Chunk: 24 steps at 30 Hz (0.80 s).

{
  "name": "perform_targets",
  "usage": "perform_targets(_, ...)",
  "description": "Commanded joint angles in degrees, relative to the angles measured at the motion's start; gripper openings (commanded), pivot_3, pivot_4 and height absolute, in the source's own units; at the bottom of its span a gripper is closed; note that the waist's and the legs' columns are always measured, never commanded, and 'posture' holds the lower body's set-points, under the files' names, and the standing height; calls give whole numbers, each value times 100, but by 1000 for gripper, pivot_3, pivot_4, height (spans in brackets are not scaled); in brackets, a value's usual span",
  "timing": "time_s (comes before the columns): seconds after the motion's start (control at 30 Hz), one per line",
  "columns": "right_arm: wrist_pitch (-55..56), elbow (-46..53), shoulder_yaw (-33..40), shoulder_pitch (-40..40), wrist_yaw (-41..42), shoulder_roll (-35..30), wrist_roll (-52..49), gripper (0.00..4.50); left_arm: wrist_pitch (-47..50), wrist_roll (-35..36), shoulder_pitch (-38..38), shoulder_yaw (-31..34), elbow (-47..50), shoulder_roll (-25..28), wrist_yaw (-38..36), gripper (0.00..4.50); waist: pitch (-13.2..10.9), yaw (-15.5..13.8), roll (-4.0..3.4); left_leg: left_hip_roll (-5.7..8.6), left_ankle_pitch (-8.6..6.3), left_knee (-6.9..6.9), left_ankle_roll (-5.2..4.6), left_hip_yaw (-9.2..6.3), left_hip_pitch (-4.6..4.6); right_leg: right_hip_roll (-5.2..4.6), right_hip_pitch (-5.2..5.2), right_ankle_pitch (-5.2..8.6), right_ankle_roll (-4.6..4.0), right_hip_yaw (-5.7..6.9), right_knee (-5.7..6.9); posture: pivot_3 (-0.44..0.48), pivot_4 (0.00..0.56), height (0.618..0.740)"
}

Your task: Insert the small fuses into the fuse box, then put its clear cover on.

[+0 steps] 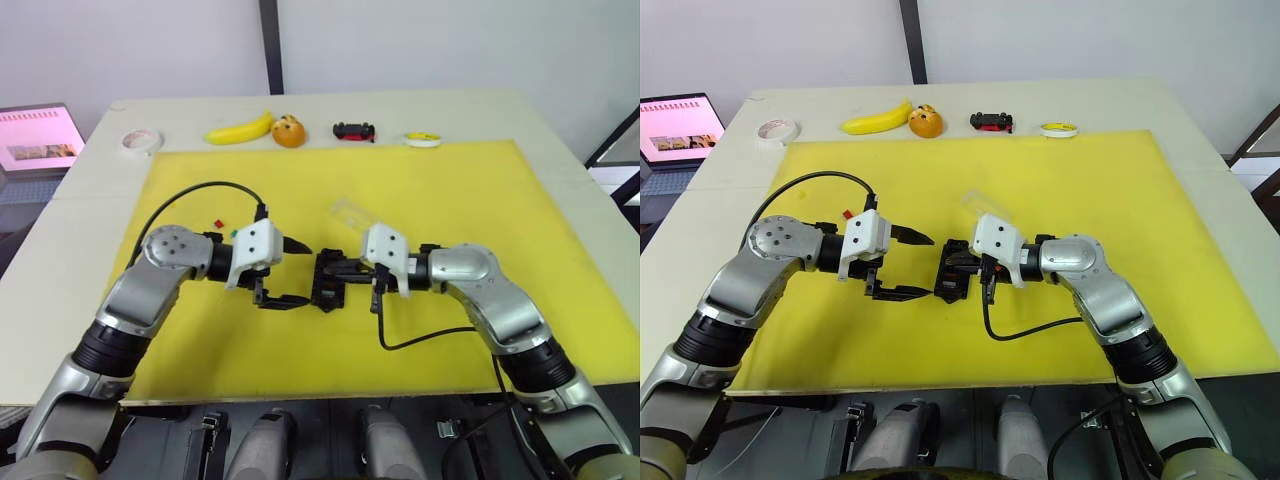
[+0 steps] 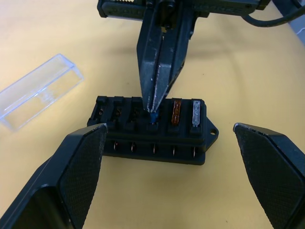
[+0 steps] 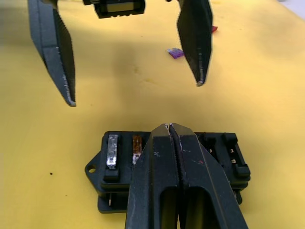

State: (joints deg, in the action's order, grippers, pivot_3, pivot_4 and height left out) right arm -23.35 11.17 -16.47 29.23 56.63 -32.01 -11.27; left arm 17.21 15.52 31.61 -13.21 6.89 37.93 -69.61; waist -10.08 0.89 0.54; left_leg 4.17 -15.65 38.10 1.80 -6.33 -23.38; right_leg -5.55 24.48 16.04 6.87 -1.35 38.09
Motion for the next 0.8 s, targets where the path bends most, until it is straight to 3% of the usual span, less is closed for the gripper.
perform_targets(0.03,-114,3,-94,-31,-61,-47,161,32,-38,21,75,91,57,-16,36,4500,0,-1,0,0,0,0,0,0,1,0,-1,0,0,0,0,0,150,740)
perform_targets(0.27,-219,-47,-70,39,-115,-22,173,32,-5,41,46,106,114,-6,44,4500,2,-1,0,0,2,1,3,0,3,0,-4,0,0,0,1,0,150,740)
perform_targets(0.67,-669,747,501,233,86,-249,-484,32,-5,49,6,109,153,8,39,4500,2,-4,0,0,2,1,3,-1,2,0,-3,0,0,0,1,0,150,740)
perform_targets(0.77,-544,773,509,133,157,-412,-444,855,-19,48,5,107,145,8,29,4500,2,-5,0,0,2,1,3,-1,2,0,-4,0,0,0,1,0,150,740)
perform_targets(0.8,-441,750,483,81,172,-465,-383,1338,-27,47,8,105,138,6,24,4500,2,-7,0,0,2,1,3,-1,2,0,-4,0,0,0,0,0,150,740)
